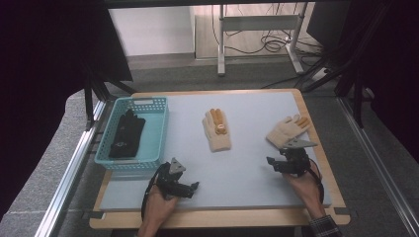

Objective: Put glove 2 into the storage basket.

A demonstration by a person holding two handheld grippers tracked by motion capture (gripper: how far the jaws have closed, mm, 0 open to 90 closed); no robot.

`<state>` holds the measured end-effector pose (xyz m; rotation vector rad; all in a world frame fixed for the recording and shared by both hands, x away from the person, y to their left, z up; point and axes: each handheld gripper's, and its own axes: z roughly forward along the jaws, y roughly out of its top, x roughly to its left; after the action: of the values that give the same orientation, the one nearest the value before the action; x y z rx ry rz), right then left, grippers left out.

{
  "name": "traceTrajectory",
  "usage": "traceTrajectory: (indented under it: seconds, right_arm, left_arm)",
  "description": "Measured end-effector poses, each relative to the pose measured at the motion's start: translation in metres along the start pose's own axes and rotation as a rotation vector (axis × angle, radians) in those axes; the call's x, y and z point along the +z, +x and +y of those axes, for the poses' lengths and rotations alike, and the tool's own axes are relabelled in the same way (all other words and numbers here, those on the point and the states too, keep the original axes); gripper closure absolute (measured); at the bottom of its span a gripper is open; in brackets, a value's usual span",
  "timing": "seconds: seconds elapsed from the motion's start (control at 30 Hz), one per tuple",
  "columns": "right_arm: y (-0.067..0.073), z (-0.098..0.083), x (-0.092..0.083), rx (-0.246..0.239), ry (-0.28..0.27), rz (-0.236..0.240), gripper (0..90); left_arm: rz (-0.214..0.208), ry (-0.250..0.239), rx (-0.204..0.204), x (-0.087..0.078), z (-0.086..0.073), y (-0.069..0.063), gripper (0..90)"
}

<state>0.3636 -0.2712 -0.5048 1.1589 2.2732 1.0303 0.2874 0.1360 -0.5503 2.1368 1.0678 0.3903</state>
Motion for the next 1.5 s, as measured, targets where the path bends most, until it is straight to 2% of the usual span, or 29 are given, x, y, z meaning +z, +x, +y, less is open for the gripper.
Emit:
traceTrajectory:
  seconds: [0.13, 0.27, 0.33, 0.43, 0.6, 0.7, 0.8, 0.83, 0.93, 0.97, 1.0, 1.03, 1.13, 1.27, 1.4, 1.5]
  right_arm:
    - [-0.02, 0.015, -0.002, 0.021, -0.011, -0.03, 46.5]
    - [-0.039, 0.03, -0.001, 0.038, -0.018, -0.071, 47.5]
    - [-0.049, 0.037, 0.002, 0.049, -0.018, -0.104, 43.4]
    - [-0.066, 0.048, 0.01, 0.079, -0.013, -0.155, 30.8]
    - [-0.086, 0.057, 0.031, 0.127, 0.003, -0.183, 18.9]
    - [-0.092, 0.055, 0.049, 0.144, 0.027, -0.191, 15.6]
    - [-0.094, 0.049, 0.068, 0.13, 0.083, -0.219, 13.1]
    - [-0.095, 0.047, 0.071, 0.131, 0.072, -0.224, 13.1]
    - [-0.095, 0.047, 0.07, 0.143, 0.077, -0.215, 21.0]
    - [-0.095, 0.047, 0.069, 0.146, 0.084, -0.214, 27.7]
    - [-0.095, 0.047, 0.066, 0.149, 0.087, -0.215, 38.1]
    - [-0.095, 0.046, 0.064, 0.141, 0.096, -0.234, 43.8]
    - [-0.093, 0.045, 0.059, 0.129, 0.101, -0.236, 56.4]
    - [-0.087, 0.046, 0.058, 0.09, 0.102, -0.256, 63.3]
    - [-0.086, 0.046, 0.051, 0.084, 0.083, -0.234, 67.9]
    - [-0.083, 0.048, 0.041, 0.072, 0.053, -0.212, 78.9]
  left_arm:
    - [0.0, 0.0, 0.0, 0.0, 0.0, 0.0, 3.3]
    - [0.0, -0.001, -0.001, 0.0, 0.0, 0.0, 3.3]
    - [0.0, -0.001, 0.0, 0.0, 0.0, 0.0, 3.3]
    - [0.0, -0.001, -0.001, 0.0, 0.0, 0.0, 3.2]
    - [-0.001, 0.0, -0.001, 0.0, 0.0, 0.0, 3.3]
    - [-0.001, -0.001, -0.001, 0.0, 0.0, 0.0, 3.2]
    - [-0.001, -0.001, 0.0, 0.0, 0.0, 0.0, 3.3]
    - [-0.001, -0.001, -0.001, 0.0, 0.0, 0.0, 3.3]
    - [-0.001, 0.0, 0.0, 0.0, 0.0, 0.0, 3.3]
    - [-0.001, 0.0, 0.0, 0.0, 0.0, 0.0, 3.3]
    - [-0.001, 0.0, 0.0, 0.0, 0.0, 0.0, 3.3]
    - [-0.001, 0.001, 0.0, 0.0, 0.0, 0.0, 3.2]
    - [-0.001, 0.0, 0.0, 0.0, 0.0, 0.0, 3.2]
    - [-0.001, 0.001, 0.0, 0.0, 0.0, 0.0, 3.2]
    - [-0.001, 0.003, 0.003, 0.0, 0.0, 0.0, 3.2]
    - [-0.001, 0.004, 0.003, 0.0, 0.0, 0.0, 3.3]
